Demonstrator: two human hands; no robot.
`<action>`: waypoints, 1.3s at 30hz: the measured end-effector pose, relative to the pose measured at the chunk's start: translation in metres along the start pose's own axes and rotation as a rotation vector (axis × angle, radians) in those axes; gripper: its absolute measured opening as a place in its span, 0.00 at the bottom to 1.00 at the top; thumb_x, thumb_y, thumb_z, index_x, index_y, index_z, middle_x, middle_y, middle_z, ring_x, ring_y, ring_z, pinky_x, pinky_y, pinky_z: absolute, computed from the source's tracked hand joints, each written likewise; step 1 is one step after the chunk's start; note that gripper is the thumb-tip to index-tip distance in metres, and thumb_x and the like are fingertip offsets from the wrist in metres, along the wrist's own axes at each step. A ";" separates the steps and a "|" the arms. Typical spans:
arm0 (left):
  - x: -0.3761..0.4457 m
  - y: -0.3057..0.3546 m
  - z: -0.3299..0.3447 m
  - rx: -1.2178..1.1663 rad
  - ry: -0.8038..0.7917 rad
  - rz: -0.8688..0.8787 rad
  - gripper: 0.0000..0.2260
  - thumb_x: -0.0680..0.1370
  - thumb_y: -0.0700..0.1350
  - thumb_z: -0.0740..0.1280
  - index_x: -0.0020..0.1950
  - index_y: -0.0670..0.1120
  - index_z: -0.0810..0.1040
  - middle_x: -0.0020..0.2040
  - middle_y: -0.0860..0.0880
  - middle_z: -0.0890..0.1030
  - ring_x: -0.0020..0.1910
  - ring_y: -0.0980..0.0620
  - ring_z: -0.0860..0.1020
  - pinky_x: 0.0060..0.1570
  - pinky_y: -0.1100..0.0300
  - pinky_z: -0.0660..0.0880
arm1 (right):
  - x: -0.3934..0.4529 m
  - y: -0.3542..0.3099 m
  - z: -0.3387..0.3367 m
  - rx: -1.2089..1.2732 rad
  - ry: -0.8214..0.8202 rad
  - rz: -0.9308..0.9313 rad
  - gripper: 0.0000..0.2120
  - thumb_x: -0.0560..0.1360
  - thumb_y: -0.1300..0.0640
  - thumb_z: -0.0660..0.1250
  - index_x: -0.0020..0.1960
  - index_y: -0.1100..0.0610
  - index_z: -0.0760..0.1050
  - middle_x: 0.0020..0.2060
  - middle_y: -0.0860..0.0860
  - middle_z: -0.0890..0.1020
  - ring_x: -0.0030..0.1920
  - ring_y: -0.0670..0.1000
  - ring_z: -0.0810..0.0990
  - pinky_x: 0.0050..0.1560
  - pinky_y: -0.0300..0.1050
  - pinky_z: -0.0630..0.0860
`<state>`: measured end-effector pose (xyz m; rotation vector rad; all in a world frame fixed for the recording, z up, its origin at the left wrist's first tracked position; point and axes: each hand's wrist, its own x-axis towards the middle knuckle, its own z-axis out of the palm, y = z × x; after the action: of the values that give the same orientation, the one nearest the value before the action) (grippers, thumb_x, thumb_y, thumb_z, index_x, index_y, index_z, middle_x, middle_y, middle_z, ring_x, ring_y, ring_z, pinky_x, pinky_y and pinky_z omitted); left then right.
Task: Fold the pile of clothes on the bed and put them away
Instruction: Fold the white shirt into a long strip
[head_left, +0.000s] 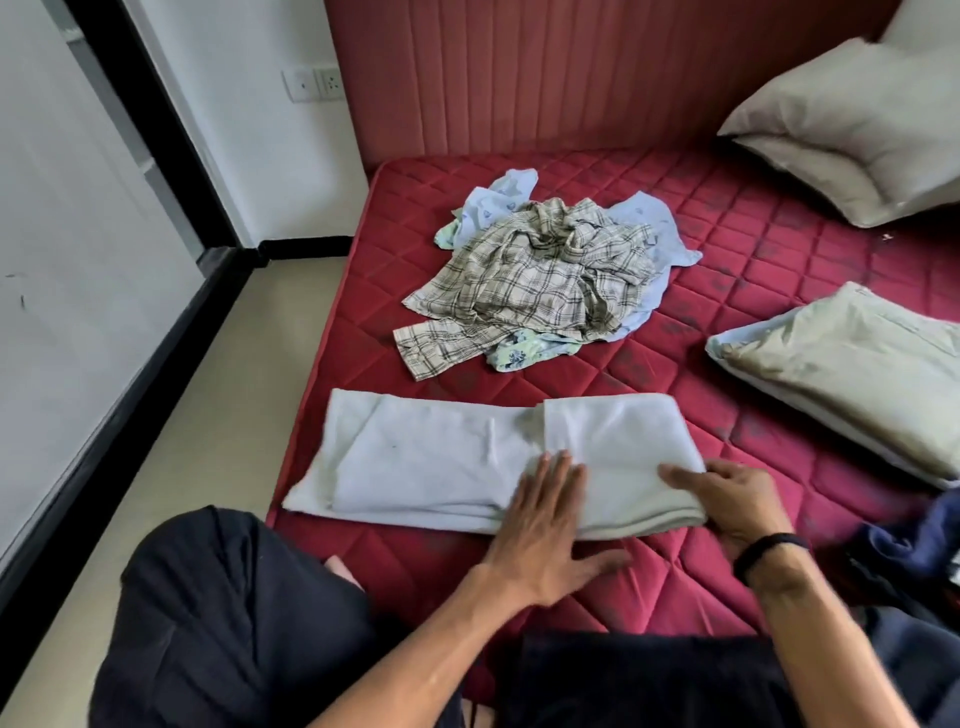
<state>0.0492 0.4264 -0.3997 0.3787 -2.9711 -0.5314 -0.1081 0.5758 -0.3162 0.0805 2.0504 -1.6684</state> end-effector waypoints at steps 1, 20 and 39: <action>0.010 0.016 0.005 -0.084 -0.058 0.011 0.53 0.72 0.81 0.42 0.85 0.43 0.49 0.85 0.42 0.45 0.83 0.42 0.41 0.82 0.43 0.43 | -0.003 -0.012 -0.015 0.000 0.039 -0.045 0.06 0.70 0.72 0.76 0.46 0.68 0.81 0.34 0.59 0.85 0.25 0.47 0.81 0.26 0.38 0.78; 0.002 -0.130 -0.117 -1.708 0.096 -0.785 0.13 0.76 0.32 0.68 0.57 0.41 0.84 0.53 0.38 0.86 0.45 0.43 0.86 0.50 0.49 0.83 | -0.025 0.002 0.132 -1.126 -0.179 -0.909 0.34 0.74 0.31 0.62 0.74 0.48 0.73 0.73 0.53 0.75 0.73 0.61 0.71 0.70 0.64 0.70; 0.032 -0.098 -0.014 0.099 0.315 -0.311 0.29 0.85 0.62 0.47 0.82 0.49 0.65 0.83 0.46 0.61 0.83 0.45 0.55 0.79 0.39 0.55 | -0.006 0.079 0.134 -0.715 0.173 -0.527 0.39 0.77 0.31 0.58 0.79 0.56 0.65 0.76 0.58 0.69 0.76 0.60 0.65 0.78 0.55 0.59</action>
<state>0.0426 0.3247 -0.4190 0.8575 -2.6518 -0.3140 -0.0303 0.4720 -0.4031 -0.6190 2.8518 -1.0919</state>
